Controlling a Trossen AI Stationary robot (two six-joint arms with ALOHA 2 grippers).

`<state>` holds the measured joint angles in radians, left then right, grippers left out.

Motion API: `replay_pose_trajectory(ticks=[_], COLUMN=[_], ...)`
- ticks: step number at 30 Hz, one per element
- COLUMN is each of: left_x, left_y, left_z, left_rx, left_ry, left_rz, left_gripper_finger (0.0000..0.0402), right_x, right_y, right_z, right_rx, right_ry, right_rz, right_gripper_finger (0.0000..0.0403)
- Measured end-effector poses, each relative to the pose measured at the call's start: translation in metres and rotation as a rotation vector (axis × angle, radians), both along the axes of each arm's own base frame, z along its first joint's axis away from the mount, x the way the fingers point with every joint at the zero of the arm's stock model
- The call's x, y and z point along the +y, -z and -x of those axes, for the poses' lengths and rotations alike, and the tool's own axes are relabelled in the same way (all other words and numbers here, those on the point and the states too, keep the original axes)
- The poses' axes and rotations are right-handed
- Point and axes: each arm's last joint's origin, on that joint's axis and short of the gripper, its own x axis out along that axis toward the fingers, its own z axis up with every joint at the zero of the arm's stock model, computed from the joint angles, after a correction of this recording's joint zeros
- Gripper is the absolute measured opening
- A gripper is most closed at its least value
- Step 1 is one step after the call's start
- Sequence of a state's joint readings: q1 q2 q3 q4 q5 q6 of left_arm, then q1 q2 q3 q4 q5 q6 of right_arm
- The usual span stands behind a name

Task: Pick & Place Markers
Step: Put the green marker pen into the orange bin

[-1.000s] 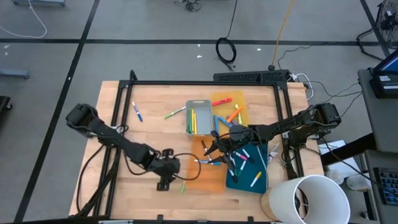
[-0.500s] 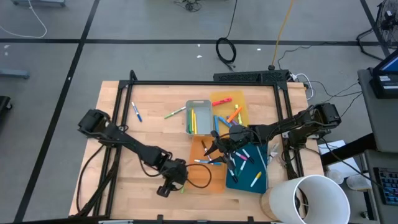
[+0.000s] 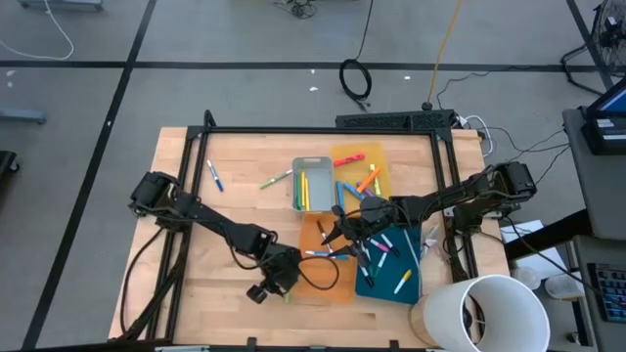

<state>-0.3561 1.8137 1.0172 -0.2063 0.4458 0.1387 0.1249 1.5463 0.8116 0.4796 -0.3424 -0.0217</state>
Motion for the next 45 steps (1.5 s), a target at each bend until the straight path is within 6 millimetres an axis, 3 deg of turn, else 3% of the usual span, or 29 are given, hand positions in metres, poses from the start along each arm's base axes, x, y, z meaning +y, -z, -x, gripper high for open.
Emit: replay_pose_trajectory(ticks=[9, 12, 16, 20, 23, 26, 30, 36, 45], left_x=[0.003, -0.001, -0.016, -0.038, -0.05, -0.046, -0.049, -0.048, -0.025], left_y=[0.001, 0.001, -0.012, -0.033, -0.04, -0.036, -0.023, -0.021, -0.009], left_z=[0.001, 0.009, 0.027, 0.044, 0.051, 0.042, 0.026, 0.016, 0.003], left_rx=[-0.023, 0.031, 0.03, -0.109, -0.266, -0.269, -0.261, -0.237, -0.329], left_ry=[0.0, -0.038, -0.038, 0.048, 0.106, 0.078, 0.214, 0.292, 0.376], left_rz=[-0.071, -0.137, -0.23, -0.304, -0.452, -0.51, -0.536, -0.585, -0.386], left_gripper_finger=[0.0007, 0.0004, 0.0003, 0.0004, 0.0003, 0.0002, 0.0003, 0.0003, 0.0002], right_x=[0.0, 0.0, 0.0, 0.0, 0.0, 0.0, -0.001, -0.005, -0.009], right_y=[0.001, 0.001, 0.001, 0.001, 0.0, -0.001, -0.003, -0.002, -0.002], right_z=[0.0, 0.0, 0.0, 0.0, 0.0, 0.0, -0.001, -0.001, -0.002], right_rx=[0.009, 0.013, 0.013, 0.001, -0.01, -0.027, -0.045, -0.034, -0.034], right_ry=[0.0, 0.0, -0.001, -0.007, -0.008, -0.006, -0.003, 0.012, 0.025], right_rz=[0.002, 0.002, 0.003, 0.023, 0.024, 0.022, 0.021, 0.019, 0.019], right_gripper_finger=[0.0155, 0.0155, 0.0155, 0.0155, 0.0155, 0.0155, 0.0155, 0.0155, 0.0155])
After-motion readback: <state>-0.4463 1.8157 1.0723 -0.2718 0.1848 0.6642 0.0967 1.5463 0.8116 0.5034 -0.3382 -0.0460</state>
